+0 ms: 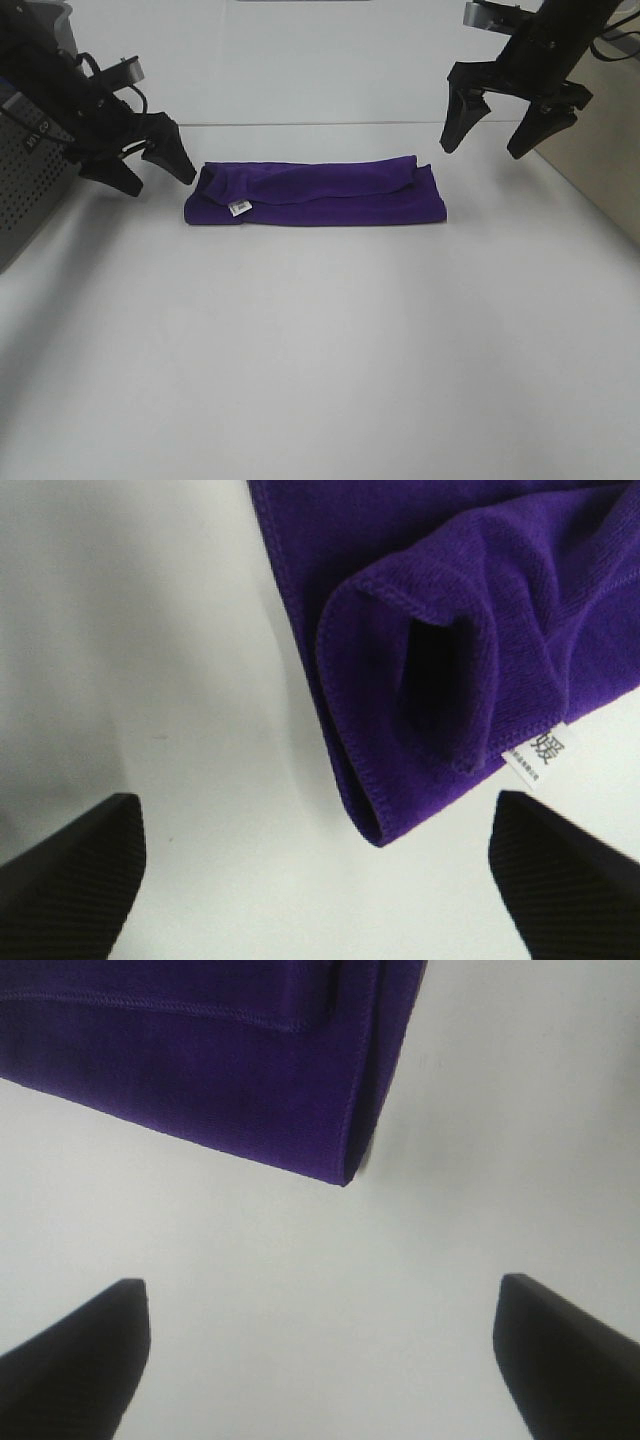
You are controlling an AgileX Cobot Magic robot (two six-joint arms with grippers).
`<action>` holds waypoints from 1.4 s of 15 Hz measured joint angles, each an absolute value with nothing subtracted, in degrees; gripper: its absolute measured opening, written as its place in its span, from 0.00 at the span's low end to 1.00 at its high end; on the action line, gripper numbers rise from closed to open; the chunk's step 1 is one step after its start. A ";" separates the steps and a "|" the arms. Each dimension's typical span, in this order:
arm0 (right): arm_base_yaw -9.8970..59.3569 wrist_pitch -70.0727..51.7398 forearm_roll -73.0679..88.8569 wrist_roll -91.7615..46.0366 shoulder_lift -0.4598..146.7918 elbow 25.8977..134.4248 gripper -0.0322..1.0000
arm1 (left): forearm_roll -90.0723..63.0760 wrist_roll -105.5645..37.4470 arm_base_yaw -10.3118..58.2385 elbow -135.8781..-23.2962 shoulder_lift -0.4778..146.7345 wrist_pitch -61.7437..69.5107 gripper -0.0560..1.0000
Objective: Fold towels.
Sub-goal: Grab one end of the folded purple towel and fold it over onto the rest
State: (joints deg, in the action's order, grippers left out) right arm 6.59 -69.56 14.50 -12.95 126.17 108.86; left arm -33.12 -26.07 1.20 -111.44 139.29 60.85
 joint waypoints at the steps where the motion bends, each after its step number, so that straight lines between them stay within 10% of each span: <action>1: 6.59 -69.56 14.50 -12.66 126.17 108.86 0.89 | -34.21 -27.67 1.09 -111.50 140.55 61.19 0.86; 10: 6.59 -69.73 14.44 -12.38 126.17 108.86 0.89 | -45.49 -29.51 7.39 -113.96 145.36 58.96 0.85; 12: 6.59 -69.73 14.44 -12.38 126.17 108.86 0.89 | -44.75 -28.13 8.54 -114.76 145.93 57.70 0.68; 15: 6.59 -69.79 14.44 -12.38 126.17 108.86 0.89 | -38.90 -25.95 8.42 -118.72 147.65 58.67 0.14; 21: 6.59 -69.79 14.44 -10.49 122.73 108.86 0.89 | -30.19 -21.14 8.94 -139.40 147.99 68.87 0.10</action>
State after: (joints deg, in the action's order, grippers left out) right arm 6.59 -69.79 14.44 -10.49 122.73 108.86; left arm -30.19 -21.14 8.94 -139.40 147.99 68.87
